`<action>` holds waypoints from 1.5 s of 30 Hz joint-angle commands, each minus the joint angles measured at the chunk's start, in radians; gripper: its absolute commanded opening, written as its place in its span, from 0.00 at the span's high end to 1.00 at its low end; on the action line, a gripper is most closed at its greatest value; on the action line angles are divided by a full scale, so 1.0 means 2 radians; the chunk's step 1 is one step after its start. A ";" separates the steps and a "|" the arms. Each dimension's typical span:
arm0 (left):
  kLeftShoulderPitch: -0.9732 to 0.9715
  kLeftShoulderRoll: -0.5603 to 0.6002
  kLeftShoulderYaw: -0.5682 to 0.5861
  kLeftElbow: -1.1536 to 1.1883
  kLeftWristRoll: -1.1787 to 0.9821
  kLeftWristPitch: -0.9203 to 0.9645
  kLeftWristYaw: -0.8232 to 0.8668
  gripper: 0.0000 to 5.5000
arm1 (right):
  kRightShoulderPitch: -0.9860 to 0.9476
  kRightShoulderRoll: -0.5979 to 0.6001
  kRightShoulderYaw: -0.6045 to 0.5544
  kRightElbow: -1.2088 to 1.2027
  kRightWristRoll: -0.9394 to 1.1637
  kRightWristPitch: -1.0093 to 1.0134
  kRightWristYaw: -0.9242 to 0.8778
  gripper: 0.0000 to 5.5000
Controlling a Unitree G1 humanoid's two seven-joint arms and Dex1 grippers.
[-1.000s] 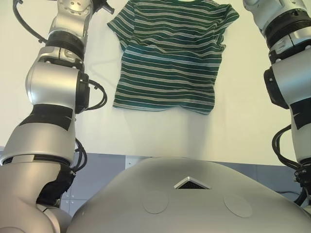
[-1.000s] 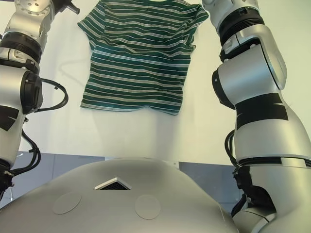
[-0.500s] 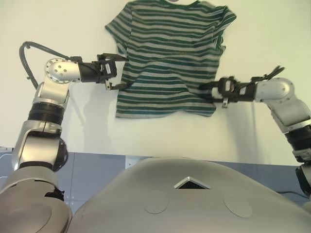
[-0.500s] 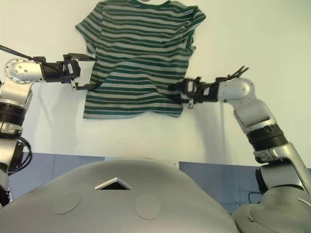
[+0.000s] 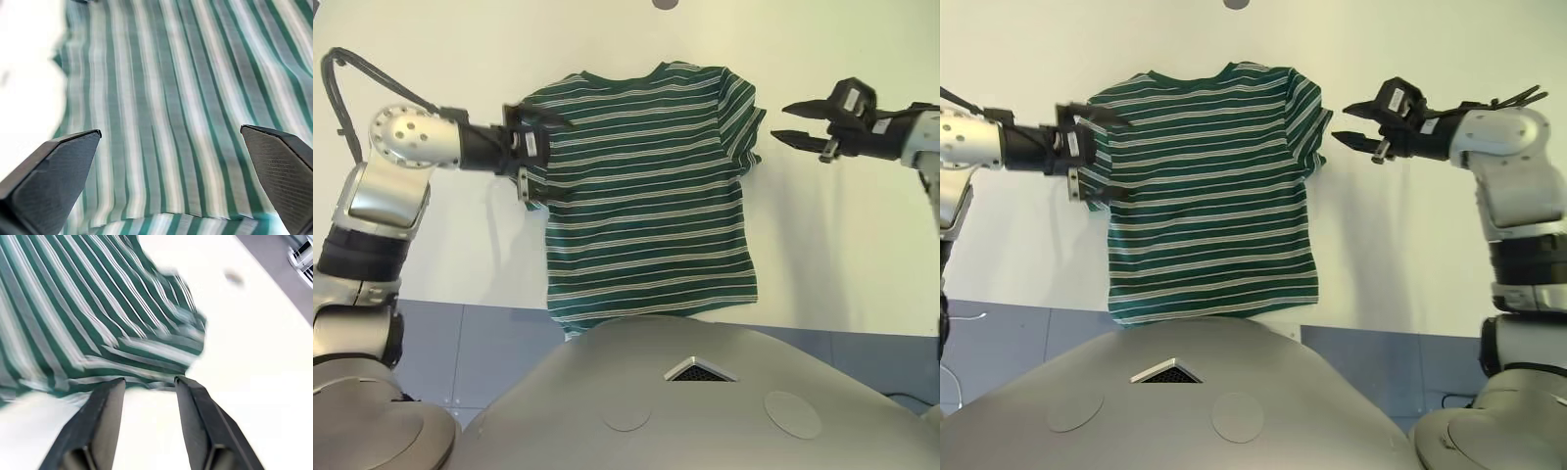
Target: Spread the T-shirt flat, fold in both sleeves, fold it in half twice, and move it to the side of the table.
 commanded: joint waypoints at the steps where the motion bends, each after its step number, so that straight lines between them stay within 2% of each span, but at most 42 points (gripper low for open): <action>1: 0.008 -0.029 0.089 0.070 -0.012 0.036 0.108 0.05 | -0.019 0.079 0.024 0.056 -0.037 -0.024 -0.046 0.66; 5: 0.093 -0.054 0.216 0.040 -0.080 0.125 0.185 0.05 | -0.003 0.100 -0.008 0.089 -0.048 -0.043 -0.087 0.66; 8: 0.139 -0.081 0.269 0.029 -0.115 0.188 0.232 0.05 | 0.005 0.099 -0.004 0.101 -0.067 -0.048 -0.091 0.66; 10: 0.149 -0.098 0.280 0.012 -0.147 0.236 0.241 0.05 | 0.006 0.106 0.009 0.117 -0.086 -0.049 -0.089 0.66; 14: 0.161 -0.120 0.312 0.002 -0.219 0.322 0.244 0.05 | 0.002 0.108 -0.001 0.178 -0.100 -0.042 -0.107 0.66; 18: 0.186 -0.119 0.264 0.000 -0.177 0.303 0.247 0.05 | 0.021 0.106 -0.024 0.146 -0.076 -0.022 -0.100 0.66; 24: 0.195 -0.123 0.211 0.023 -0.119 0.251 0.255 0.22 | 0.050 0.109 -0.040 0.061 -0.075 0.014 -0.119 0.66; 31: 0.199 -0.119 0.230 0.026 -0.135 0.235 0.232 0.45 | 0.067 0.122 -0.053 0.013 -0.069 0.037 -0.131 0.66; 37: 0.195 -0.121 0.201 0.034 -0.120 0.220 0.222 0.67 | 0.054 0.136 -0.079 -0.007 -0.038 0.048 -0.132 0.66; 45: 0.199 -0.127 0.210 0.036 -0.126 0.226 0.222 0.90 | 0.042 0.141 -0.112 -0.015 -0.015 0.072 -0.142 0.66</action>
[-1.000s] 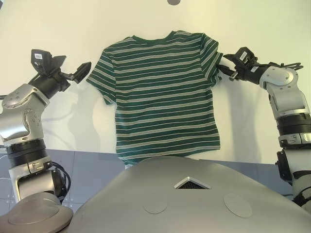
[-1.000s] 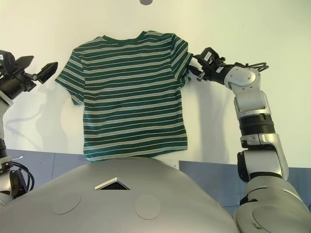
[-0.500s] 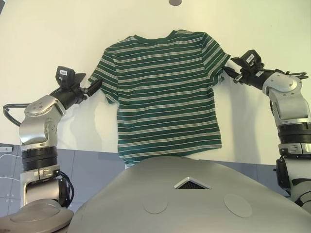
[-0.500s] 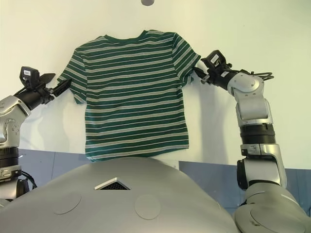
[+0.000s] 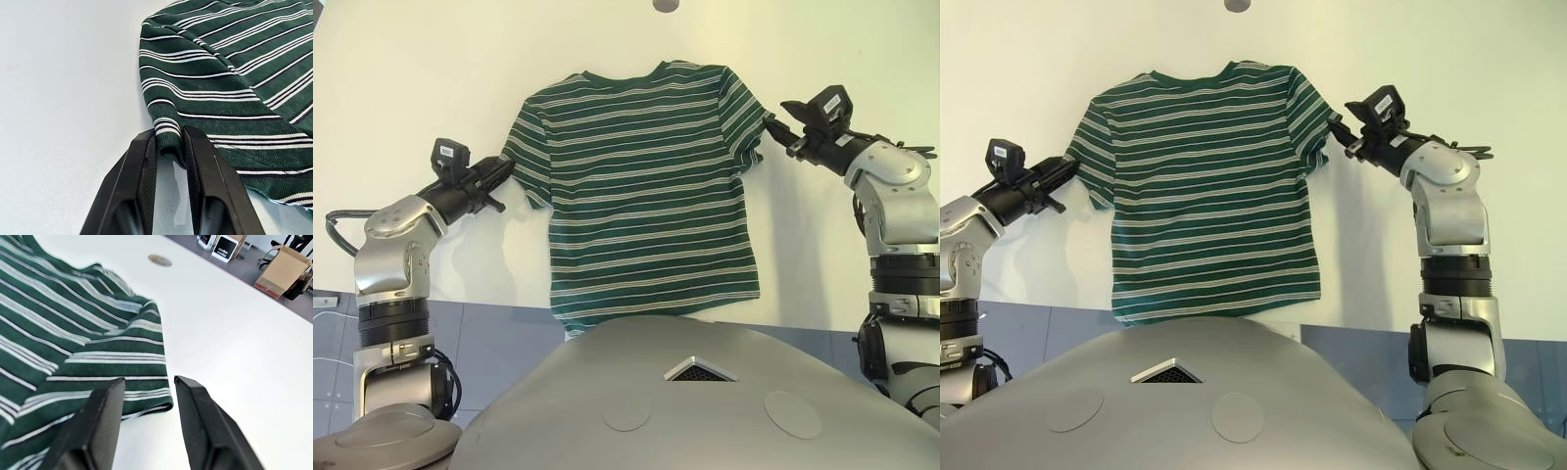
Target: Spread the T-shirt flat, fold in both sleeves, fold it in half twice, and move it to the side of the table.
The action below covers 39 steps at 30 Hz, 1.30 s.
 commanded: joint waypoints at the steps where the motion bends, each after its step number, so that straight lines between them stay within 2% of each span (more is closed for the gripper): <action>1: -0.002 -0.010 -0.002 0.014 -0.002 0.017 0.008 0.93 | -0.021 0.005 -0.015 0.021 0.003 0.026 -0.016 0.66; 3: -0.007 -0.015 0.005 0.012 -0.012 0.019 0.009 0.99 | -0.030 0.013 -0.025 0.039 0.012 0.046 -0.025 0.66; 7: -0.032 -0.026 0.032 -0.032 -0.068 0.039 0.004 1.00 | -0.061 0.049 -0.055 0.094 0.064 0.089 -0.020 0.66; 10: -0.049 -0.023 0.020 -0.065 -0.077 0.057 0.007 1.00 | -0.086 0.067 -0.062 0.138 0.081 0.101 -0.020 0.66; 15: -0.073 -0.025 -0.017 -0.098 -0.072 0.083 0.014 1.00 | -0.089 0.067 -0.035 0.169 0.055 0.097 -0.029 0.66; 23: -0.134 -0.077 -0.098 -0.047 -0.028 0.081 0.049 1.00 | -0.058 0.080 -0.017 0.085 0.038 0.115 -0.061 0.95; 26: -0.142 -0.091 -0.111 -0.037 -0.019 0.085 0.058 0.88 | -0.058 0.084 -0.017 0.060 0.037 0.126 -0.071 1.00; 29: -0.103 -0.050 -0.041 -0.109 -0.075 0.065 -0.001 0.80 | -0.043 0.066 0.004 -0.053 0.020 0.162 -0.087 1.00; 30: -0.086 -0.032 -0.010 -0.119 -0.090 0.058 -0.022 0.76 | -0.042 0.058 0.027 -0.091 0.006 0.178 -0.088 1.00; 32: -0.070 -0.015 0.015 -0.121 -0.102 0.053 -0.040 0.69 | -0.038 0.049 0.051 -0.130 -0.009 0.199 -0.090 1.00; 34: -0.042 0.010 0.033 -0.122 -0.101 0.047 -0.063 0.64 | -0.069 0.065 0.097 -0.168 -0.025 0.234 -0.099 1.00; 39: -0.021 0.048 -0.062 -0.030 0.069 -0.039 -0.026 0.46 | -0.145 0.127 0.168 -0.124 -0.046 0.245 -0.108 1.00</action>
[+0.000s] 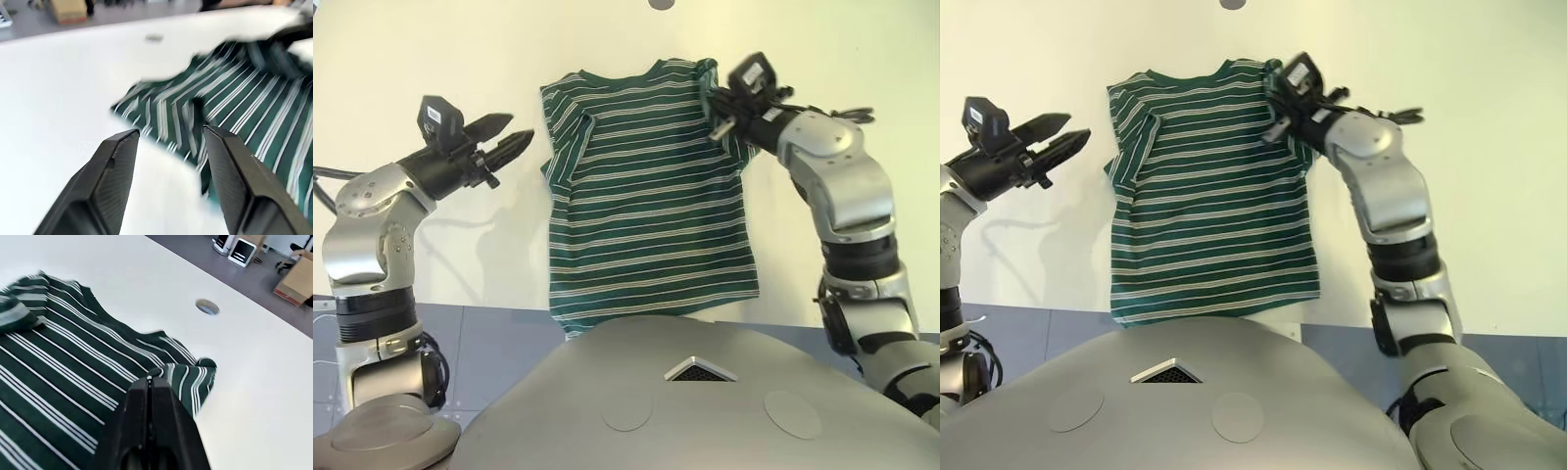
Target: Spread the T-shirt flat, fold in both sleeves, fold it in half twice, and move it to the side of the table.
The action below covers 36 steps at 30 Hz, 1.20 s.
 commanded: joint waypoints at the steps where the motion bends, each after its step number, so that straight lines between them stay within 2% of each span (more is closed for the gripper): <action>1: 0.007 0.020 -0.074 0.056 0.106 -0.051 0.024 0.43 | -0.052 0.038 0.034 0.057 -0.013 -0.008 -0.003 1.00; 2: 0.009 0.022 -0.091 0.061 0.121 -0.061 0.019 0.40 | -0.057 0.042 0.038 0.071 -0.015 -0.014 -0.002 1.00; 4: 0.009 0.015 -0.106 0.067 0.130 -0.076 0.015 0.34 | -0.052 0.038 0.032 0.071 -0.011 -0.016 0.004 0.92; 8: 0.014 -0.006 -0.087 0.024 0.083 -0.069 0.009 0.24 | -0.034 0.000 0.003 0.022 0.014 -0.021 0.043 0.80; 12: 0.000 -0.018 -0.084 0.010 0.069 -0.063 0.015 0.14 | -0.008 -0.044 -0.041 -0.007 0.034 -0.031 0.074 0.80; 15: 0.003 -0.037 -0.135 -0.010 0.088 -0.068 0.012 0.04 | 0.042 -0.118 -0.071 -0.025 0.034 -0.088 0.126 0.80; 17: 0.010 -0.018 -0.147 -0.033 0.104 -0.079 0.002 0.02 | 0.106 -0.198 -0.072 -0.060 0.038 -0.155 0.213 0.80; 18: 0.009 -0.002 -0.133 -0.041 0.104 -0.083 -0.004 0.02 | 0.144 -0.236 -0.083 -0.076 0.043 -0.193 0.255 0.80; 20: 0.015 0.055 -0.075 -0.060 0.093 -0.096 -0.037 0.02 | 0.221 -0.307 -0.119 -0.073 0.027 -0.303 0.319 0.80; 23: 0.050 0.163 -0.010 -0.094 0.087 -0.152 -0.143 0.02 | 0.370 -0.356 -0.213 -0.053 0.029 -0.476 0.408 0.80; 25: 0.115 0.214 0.010 -0.129 0.084 -0.229 -0.235 0.02 | 0.416 -0.362 -0.225 -0.029 0.004 -0.584 0.419 0.80; 28: 0.228 0.243 0.029 -0.139 0.088 -0.374 -0.336 0.02 | 0.414 -0.345 -0.192 -0.001 -0.042 -0.689 0.394 0.80; 31: 0.261 0.238 0.021 -0.110 0.102 -0.469 -0.353 0.02 | 0.420 -0.335 -0.172 0.006 -0.059 -0.726 0.372 0.80; 36: 0.263 0.195 -0.027 -0.111 0.127 -0.520 -0.303 0.02 | 0.390 -0.327 -0.141 0.038 -0.073 -0.744 0.341 0.80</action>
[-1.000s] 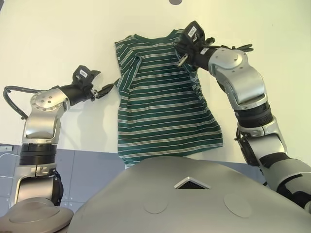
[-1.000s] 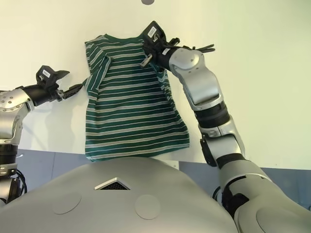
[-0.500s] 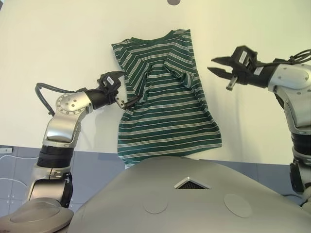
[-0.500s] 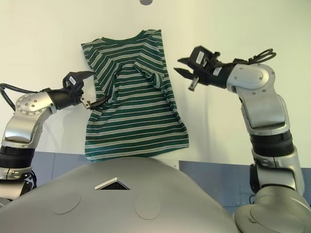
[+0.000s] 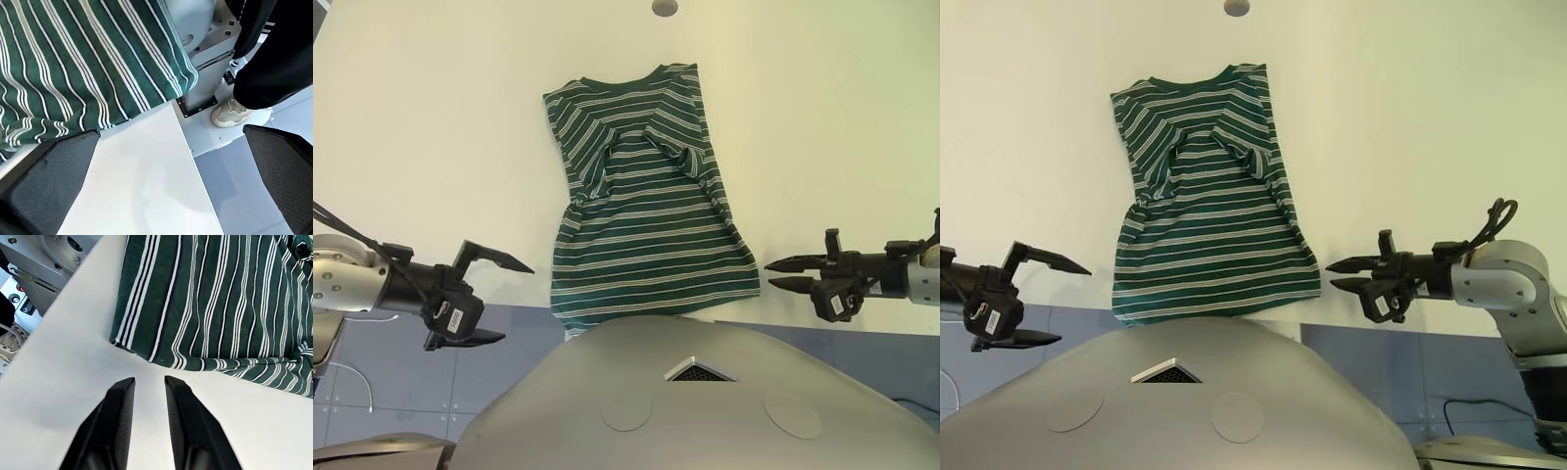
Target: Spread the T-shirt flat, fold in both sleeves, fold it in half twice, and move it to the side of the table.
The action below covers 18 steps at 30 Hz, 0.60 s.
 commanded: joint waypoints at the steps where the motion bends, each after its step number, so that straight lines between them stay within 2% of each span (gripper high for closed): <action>1: -0.007 -0.029 -0.037 -0.001 0.029 -0.026 0.041 0.06 | -0.026 0.005 0.017 0.020 -0.007 -0.007 -0.020 0.80; 8: -0.012 -0.058 -0.091 0.012 0.087 -0.062 0.110 0.29 | -0.035 0.003 0.041 0.020 -0.005 -0.002 -0.041 0.80; 11: -0.004 -0.057 -0.108 0.016 0.109 -0.072 0.131 0.36 | -0.040 -0.003 0.046 0.021 -0.003 0.000 -0.043 0.80; 18: -0.006 -0.050 -0.136 0.039 0.156 -0.093 0.178 0.62 | -0.054 -0.010 0.050 0.023 0.007 0.010 -0.046 0.80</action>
